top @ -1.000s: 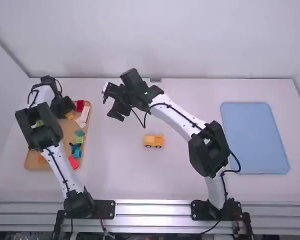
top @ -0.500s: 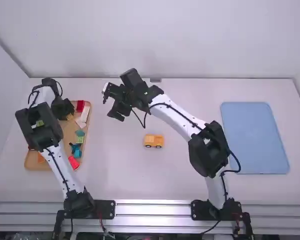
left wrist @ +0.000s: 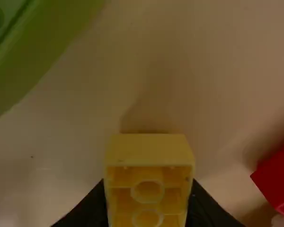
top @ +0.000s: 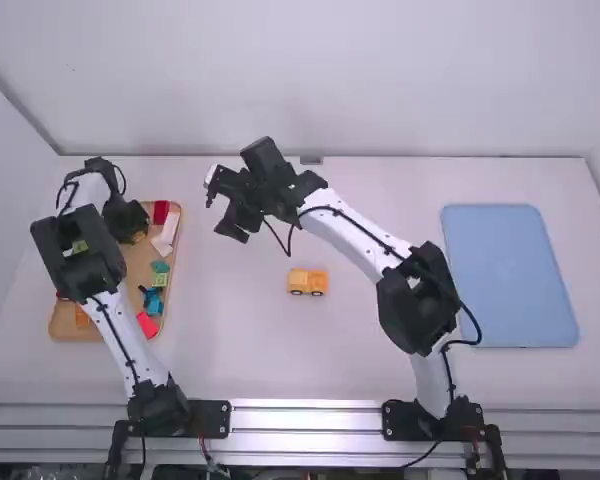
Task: Assemble lego blocks to make yellow taxi
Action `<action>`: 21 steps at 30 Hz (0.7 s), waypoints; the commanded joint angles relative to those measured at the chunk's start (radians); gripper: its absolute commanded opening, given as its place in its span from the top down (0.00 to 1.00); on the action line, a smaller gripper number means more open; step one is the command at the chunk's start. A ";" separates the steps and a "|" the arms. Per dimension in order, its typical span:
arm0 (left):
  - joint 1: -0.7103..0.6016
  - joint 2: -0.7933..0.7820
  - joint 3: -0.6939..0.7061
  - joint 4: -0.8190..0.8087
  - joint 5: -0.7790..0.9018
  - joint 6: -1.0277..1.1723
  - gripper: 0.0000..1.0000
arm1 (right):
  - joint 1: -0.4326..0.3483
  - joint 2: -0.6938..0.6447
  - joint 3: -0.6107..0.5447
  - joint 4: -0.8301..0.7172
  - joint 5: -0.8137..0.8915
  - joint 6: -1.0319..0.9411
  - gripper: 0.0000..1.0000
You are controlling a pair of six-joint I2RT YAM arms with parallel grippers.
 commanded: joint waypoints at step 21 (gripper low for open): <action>-0.013 -0.351 -0.146 -0.013 0.136 0.195 0.98 | -0.056 -0.041 0.032 0.051 -0.024 0.014 0.02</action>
